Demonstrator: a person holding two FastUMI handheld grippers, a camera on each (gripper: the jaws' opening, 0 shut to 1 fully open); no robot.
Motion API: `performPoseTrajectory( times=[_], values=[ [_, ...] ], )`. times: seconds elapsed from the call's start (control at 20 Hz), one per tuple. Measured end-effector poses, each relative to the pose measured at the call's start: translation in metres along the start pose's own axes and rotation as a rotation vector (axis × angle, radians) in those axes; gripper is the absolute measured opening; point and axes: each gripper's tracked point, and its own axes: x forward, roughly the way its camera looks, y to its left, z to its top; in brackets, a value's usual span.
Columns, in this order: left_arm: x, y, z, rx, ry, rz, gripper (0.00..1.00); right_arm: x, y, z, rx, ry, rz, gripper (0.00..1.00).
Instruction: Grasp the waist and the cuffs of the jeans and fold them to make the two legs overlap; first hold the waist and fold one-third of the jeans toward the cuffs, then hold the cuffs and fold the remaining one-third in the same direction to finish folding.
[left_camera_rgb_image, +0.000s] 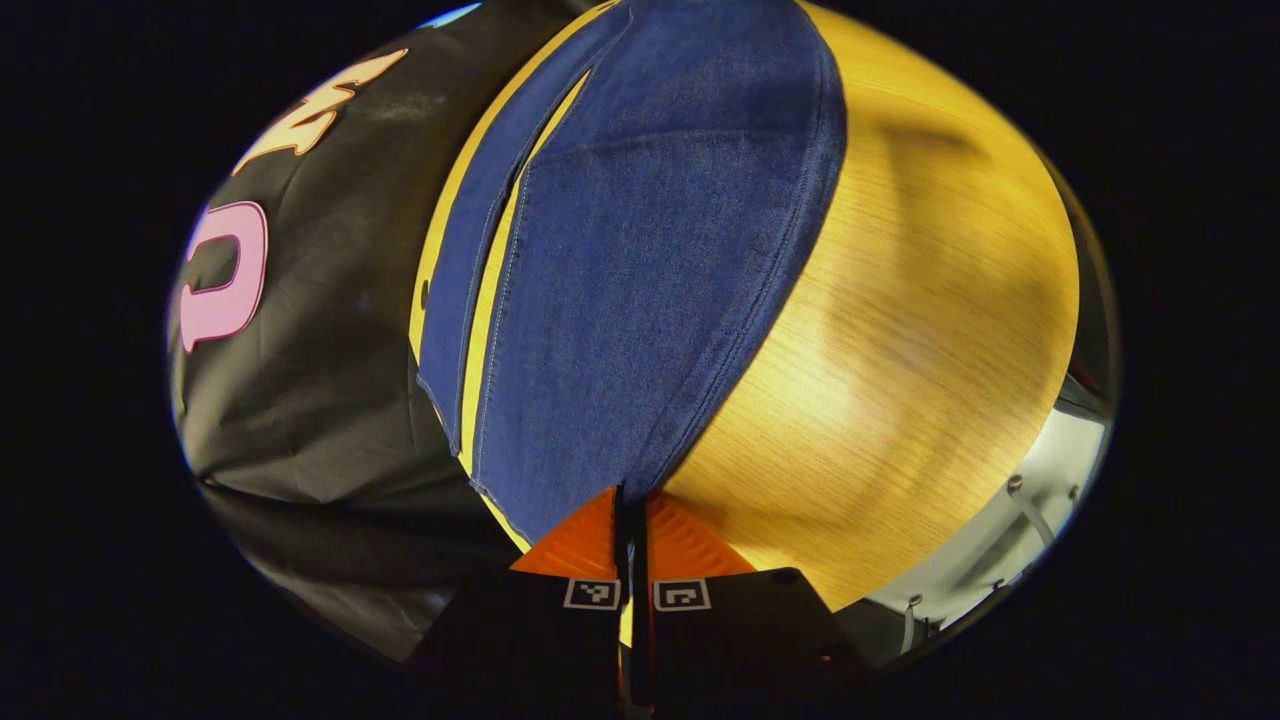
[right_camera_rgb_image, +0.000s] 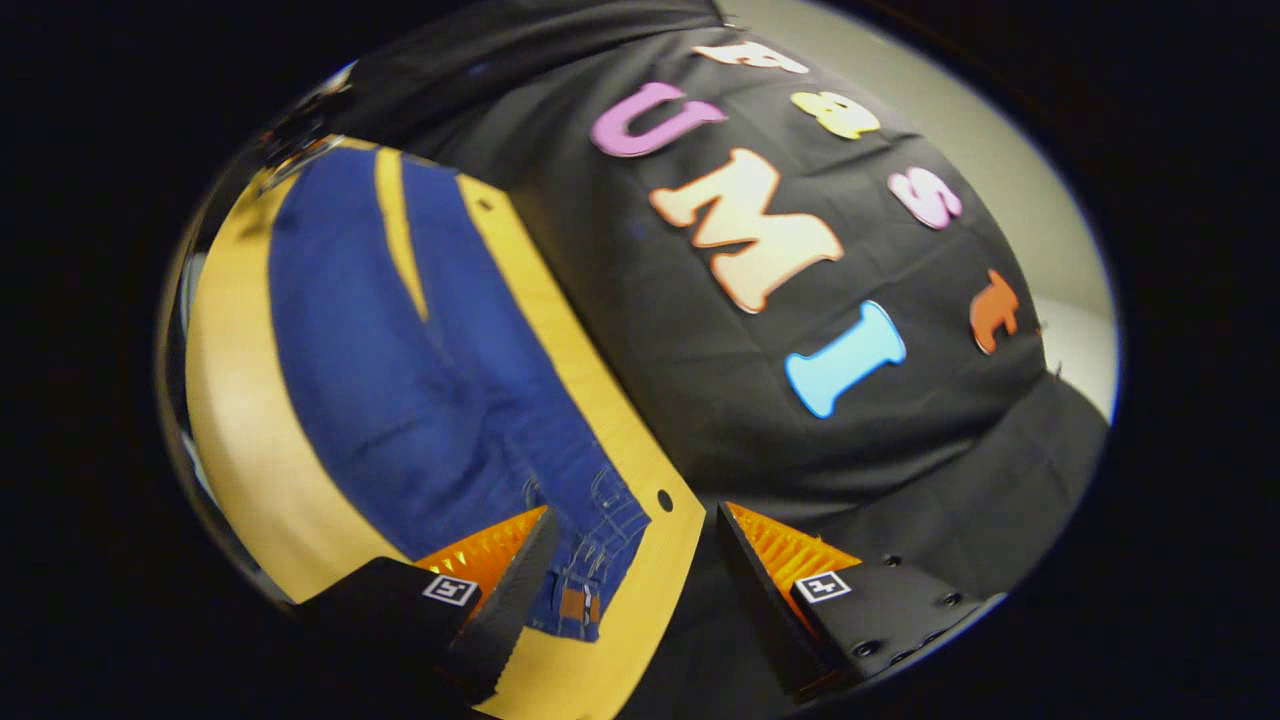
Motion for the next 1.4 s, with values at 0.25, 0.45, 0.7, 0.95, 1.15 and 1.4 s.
performPoseTrajectory(
  times=[0.25, 0.45, 0.7, 0.95, 1.15, 1.4],
  values=[
    [0.0, 0.0, 0.0, -0.003, 0.01, 0.009, 0.0, 0.007, 0.071, -0.034, -0.144, 0.037, 0.195, 0.99],
    [-0.001, 0.0, 0.001, 0.012, 0.009, 0.012, 0.0, 0.018, 0.131, -0.063, -0.227, 0.079, 0.328, 0.98],
    [0.0, 0.001, 0.0, 0.011, 0.008, 0.025, 0.0, 0.03, 0.169, -0.072, -0.413, 0.063, 0.373, 0.94],
    [0.0, 0.001, 0.0, 0.021, 0.005, 0.058, 0.0, 0.057, 0.171, -0.071, -0.483, 0.06, 0.273, 0.74],
    [0.003, 0.002, -0.001, 0.005, 0.001, 0.059, 0.0, 0.061, 0.182, -0.079, -0.48, 0.111, 0.267, 0.18],
    [-0.003, 0.015, 0.003, -0.086, 0.005, 0.043, 0.0, 0.061, 0.149, -0.059, -0.312, 0.152, 0.213, 0.03]
  ],
)
